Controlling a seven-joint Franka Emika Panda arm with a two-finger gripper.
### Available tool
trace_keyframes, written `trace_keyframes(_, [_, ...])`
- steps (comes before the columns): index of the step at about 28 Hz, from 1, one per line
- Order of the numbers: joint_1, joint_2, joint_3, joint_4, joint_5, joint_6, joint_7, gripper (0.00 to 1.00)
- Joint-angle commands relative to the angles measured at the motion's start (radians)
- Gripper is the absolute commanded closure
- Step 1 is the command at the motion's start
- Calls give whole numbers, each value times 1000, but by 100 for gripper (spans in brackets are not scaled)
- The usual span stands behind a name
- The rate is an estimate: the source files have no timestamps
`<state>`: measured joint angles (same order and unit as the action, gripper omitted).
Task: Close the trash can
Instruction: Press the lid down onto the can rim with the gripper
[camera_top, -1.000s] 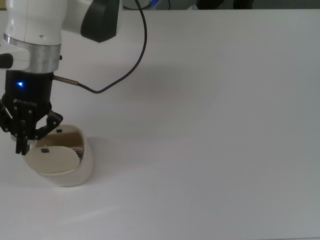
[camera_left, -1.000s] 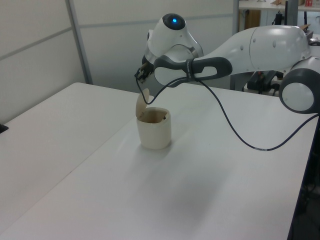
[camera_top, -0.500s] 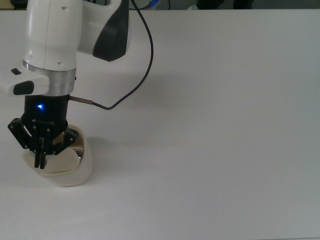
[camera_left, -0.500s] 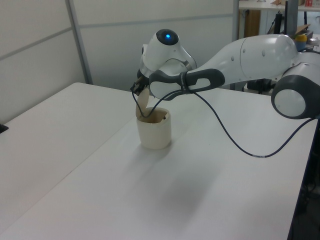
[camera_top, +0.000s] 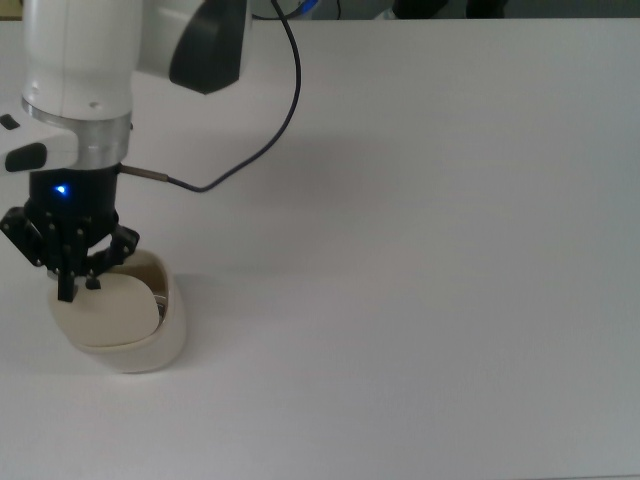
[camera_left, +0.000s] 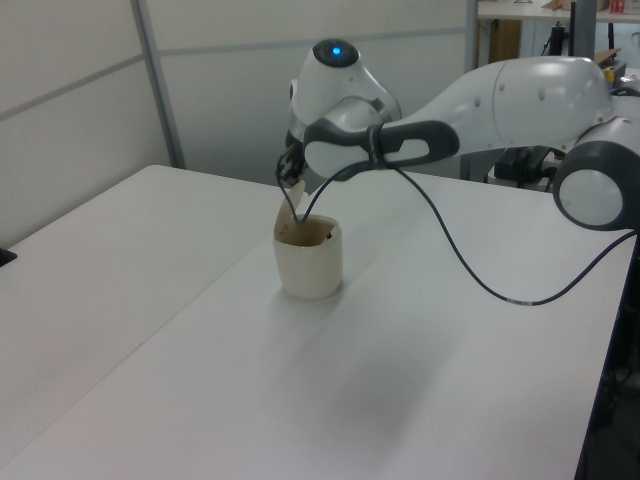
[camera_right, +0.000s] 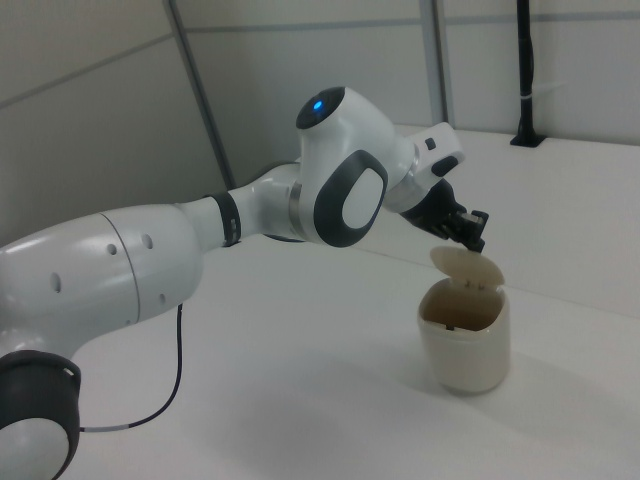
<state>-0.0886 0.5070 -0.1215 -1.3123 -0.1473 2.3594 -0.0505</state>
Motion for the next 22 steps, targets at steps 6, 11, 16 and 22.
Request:
trace_keyframes(6, [-13, -50, -14, -27, 106, -215, -264, 100])
trace_keyframes(11, [-3, -41, -9, -28, 97, -264, -270, 100])
trace_keyframes(16, [0, -25, -3, -31, 66, -276, -269, 100])
trace_keyframes(22, [17, -8, 2, -33, 57, -276, -267, 100])
